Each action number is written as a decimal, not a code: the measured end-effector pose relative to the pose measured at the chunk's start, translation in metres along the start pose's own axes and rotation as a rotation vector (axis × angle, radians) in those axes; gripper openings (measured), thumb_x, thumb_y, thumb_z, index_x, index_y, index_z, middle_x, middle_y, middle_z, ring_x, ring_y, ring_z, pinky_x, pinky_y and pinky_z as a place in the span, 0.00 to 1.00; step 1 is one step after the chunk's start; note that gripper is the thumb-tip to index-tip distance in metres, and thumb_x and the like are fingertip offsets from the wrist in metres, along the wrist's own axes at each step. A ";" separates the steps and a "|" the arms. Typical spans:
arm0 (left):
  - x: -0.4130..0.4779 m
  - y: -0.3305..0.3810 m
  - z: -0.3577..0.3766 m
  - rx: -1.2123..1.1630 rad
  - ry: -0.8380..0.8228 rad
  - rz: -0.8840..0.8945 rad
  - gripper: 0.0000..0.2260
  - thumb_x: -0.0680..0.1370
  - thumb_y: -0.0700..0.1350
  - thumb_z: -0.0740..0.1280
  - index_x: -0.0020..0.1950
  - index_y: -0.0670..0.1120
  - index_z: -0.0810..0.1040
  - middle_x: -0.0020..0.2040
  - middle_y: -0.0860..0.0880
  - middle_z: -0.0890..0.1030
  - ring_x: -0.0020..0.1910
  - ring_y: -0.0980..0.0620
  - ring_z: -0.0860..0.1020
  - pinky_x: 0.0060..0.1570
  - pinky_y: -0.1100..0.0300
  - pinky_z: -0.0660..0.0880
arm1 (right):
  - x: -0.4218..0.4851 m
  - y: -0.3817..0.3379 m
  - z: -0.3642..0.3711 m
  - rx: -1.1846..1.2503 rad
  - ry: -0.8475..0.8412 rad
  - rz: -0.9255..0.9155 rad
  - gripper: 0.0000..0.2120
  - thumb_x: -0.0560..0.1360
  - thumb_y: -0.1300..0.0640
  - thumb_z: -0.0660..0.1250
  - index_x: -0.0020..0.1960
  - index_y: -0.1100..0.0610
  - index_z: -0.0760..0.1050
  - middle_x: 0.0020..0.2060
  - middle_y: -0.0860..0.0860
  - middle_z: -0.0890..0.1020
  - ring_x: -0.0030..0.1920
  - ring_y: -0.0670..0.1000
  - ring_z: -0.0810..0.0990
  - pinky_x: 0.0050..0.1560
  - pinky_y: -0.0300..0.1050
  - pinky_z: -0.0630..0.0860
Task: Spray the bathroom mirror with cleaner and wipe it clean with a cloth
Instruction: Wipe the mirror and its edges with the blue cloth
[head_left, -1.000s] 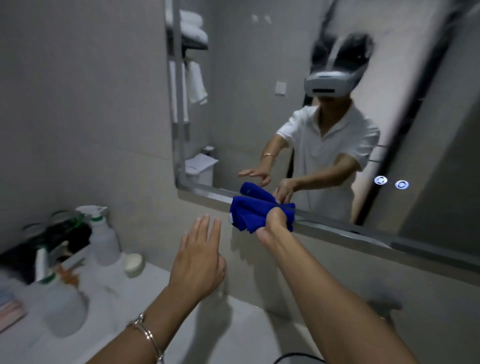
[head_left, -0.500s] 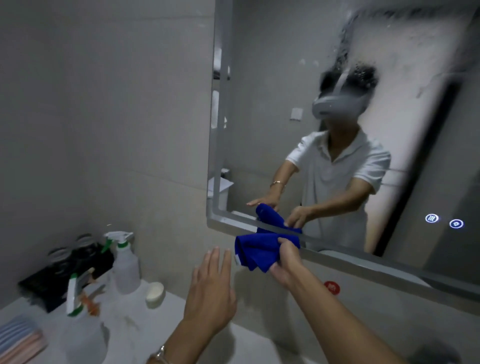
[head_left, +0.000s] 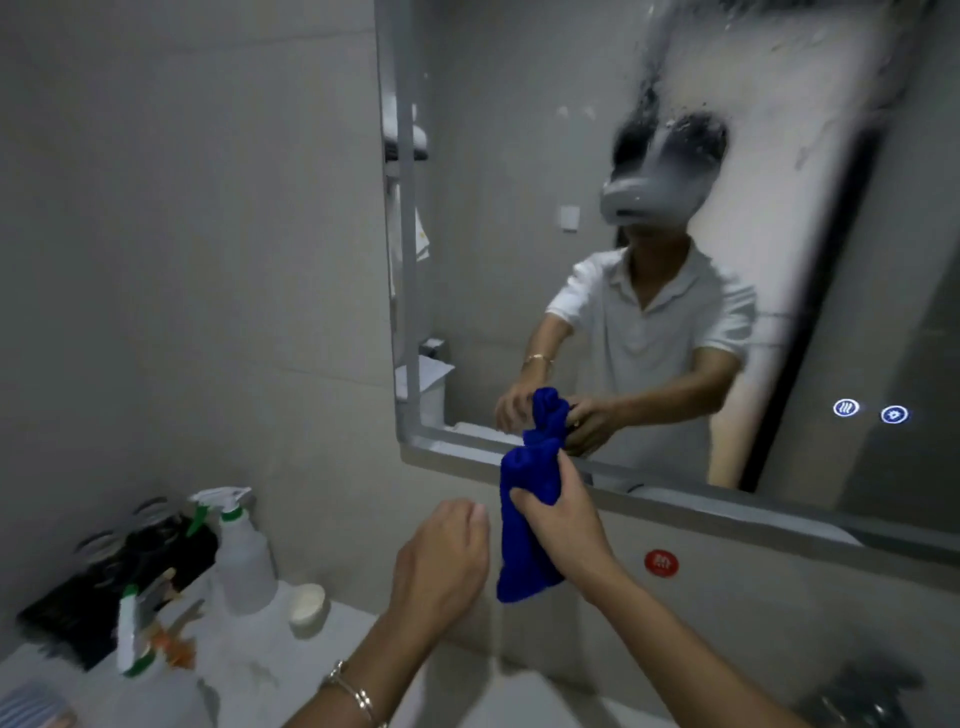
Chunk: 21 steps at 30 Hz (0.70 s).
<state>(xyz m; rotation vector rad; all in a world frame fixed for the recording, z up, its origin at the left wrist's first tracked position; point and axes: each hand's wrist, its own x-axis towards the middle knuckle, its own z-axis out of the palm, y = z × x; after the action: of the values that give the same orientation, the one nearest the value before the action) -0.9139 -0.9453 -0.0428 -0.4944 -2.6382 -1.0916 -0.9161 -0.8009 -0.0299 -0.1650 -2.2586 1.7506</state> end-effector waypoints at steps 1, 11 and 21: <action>0.011 0.000 -0.005 -0.221 -0.062 -0.032 0.13 0.81 0.57 0.51 0.47 0.54 0.72 0.44 0.55 0.77 0.44 0.58 0.76 0.46 0.57 0.73 | 0.002 -0.004 0.005 -0.033 -0.017 -0.037 0.33 0.74 0.55 0.69 0.74 0.44 0.58 0.59 0.45 0.77 0.55 0.45 0.78 0.57 0.49 0.77; 0.080 -0.073 -0.043 -0.590 -0.256 0.078 0.17 0.76 0.53 0.66 0.59 0.72 0.67 0.58 0.60 0.77 0.55 0.61 0.77 0.56 0.55 0.76 | 0.021 -0.022 0.073 -0.009 -0.099 -0.023 0.46 0.66 0.58 0.77 0.69 0.39 0.49 0.60 0.48 0.75 0.53 0.43 0.80 0.52 0.41 0.78; 0.080 -0.106 -0.074 -0.463 -0.332 0.124 0.09 0.78 0.50 0.64 0.57 0.59 0.77 0.53 0.57 0.79 0.50 0.59 0.78 0.52 0.56 0.77 | 0.020 -0.033 0.081 -0.546 -0.072 -0.046 0.14 0.69 0.49 0.74 0.48 0.46 0.71 0.47 0.44 0.79 0.47 0.43 0.78 0.49 0.47 0.79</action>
<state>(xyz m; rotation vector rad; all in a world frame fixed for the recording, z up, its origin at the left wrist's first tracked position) -1.0227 -1.0515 -0.0315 -0.9923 -2.5585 -1.7149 -0.9562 -0.8791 -0.0136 -0.1565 -2.7161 1.0939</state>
